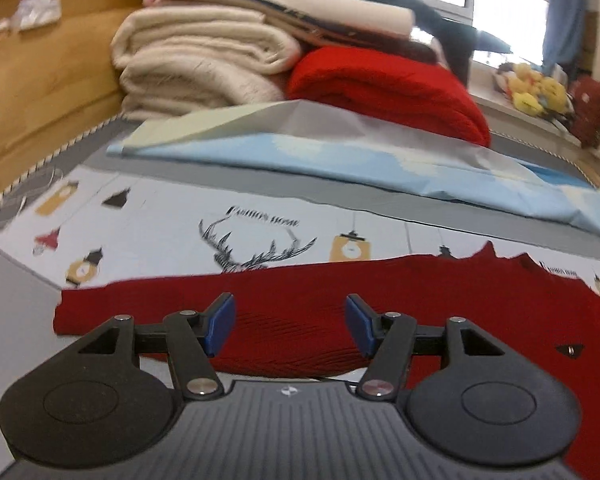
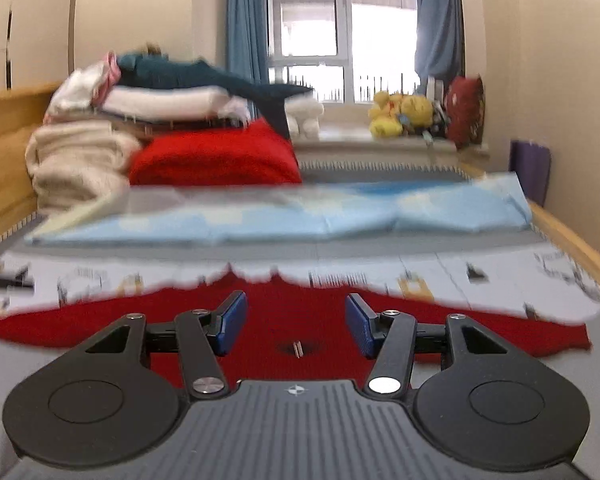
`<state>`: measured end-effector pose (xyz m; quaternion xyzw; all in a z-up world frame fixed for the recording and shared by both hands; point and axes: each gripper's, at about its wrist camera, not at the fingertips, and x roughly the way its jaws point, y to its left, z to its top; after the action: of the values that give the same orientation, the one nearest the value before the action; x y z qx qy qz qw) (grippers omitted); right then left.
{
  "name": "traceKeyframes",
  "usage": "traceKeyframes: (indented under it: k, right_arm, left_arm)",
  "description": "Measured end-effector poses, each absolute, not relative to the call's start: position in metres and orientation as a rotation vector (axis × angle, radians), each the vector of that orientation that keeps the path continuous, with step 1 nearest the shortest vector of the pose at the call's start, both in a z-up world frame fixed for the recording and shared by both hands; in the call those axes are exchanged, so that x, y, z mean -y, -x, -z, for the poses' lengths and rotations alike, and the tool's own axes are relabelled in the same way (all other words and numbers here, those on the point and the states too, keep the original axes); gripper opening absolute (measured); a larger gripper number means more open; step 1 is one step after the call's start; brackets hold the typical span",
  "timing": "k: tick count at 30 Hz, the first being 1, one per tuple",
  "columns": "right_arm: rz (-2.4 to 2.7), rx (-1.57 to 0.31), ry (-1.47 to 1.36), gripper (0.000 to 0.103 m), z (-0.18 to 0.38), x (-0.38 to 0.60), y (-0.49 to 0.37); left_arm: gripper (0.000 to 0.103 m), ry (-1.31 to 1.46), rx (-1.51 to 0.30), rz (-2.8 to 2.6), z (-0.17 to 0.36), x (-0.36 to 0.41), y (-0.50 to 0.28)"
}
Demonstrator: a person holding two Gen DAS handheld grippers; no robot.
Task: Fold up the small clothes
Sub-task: 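Move both open grippers back above the flattened sweater, then grasp the sweater hem with the left gripper while the right gripper grasps the placket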
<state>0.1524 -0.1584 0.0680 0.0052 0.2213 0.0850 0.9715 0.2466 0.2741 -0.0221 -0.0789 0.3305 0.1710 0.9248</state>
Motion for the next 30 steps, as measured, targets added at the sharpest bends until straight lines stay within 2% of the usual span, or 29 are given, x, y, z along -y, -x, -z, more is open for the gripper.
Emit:
traceKeyframes:
  k: [5,8,11,13,16,17,30]
  right_arm:
    - [-0.178,-0.411,-0.047,0.062,-0.078,0.127,-0.202]
    - [-0.224,-0.438,-0.074,0.064,-0.058,0.121,-0.223]
    - [-0.226,-0.564,-0.076,0.064,-0.025,0.118,-0.243]
    - [-0.22,-0.639,-0.132,0.063,-0.017,0.12,-0.259]
    - [-0.24,-0.645,-0.141,0.062,-0.02,0.119,-0.272]
    - [-0.246,-0.643,-0.117,0.062,-0.021,0.117,-0.275]
    - [-0.257,-0.721,-0.051,0.062,-0.001,0.114,-0.304]
  left_arm:
    - [0.066,0.204,-0.704,-0.411,0.032,-0.3,-0.244]
    - [0.075,0.211,-0.734,-0.455,0.043,-0.315,-0.245]
    - [0.075,0.223,-0.756,-0.497,0.058,-0.334,-0.246]
    - [0.071,0.266,-0.77,-0.506,0.068,-0.349,-0.247]
    - [0.053,0.283,-0.815,-0.549,0.082,-0.367,-0.251]
    - [0.051,0.284,-0.83,-0.565,0.087,-0.372,-0.252]
    - [0.052,0.265,-0.881,-0.565,0.113,-0.383,-0.267]
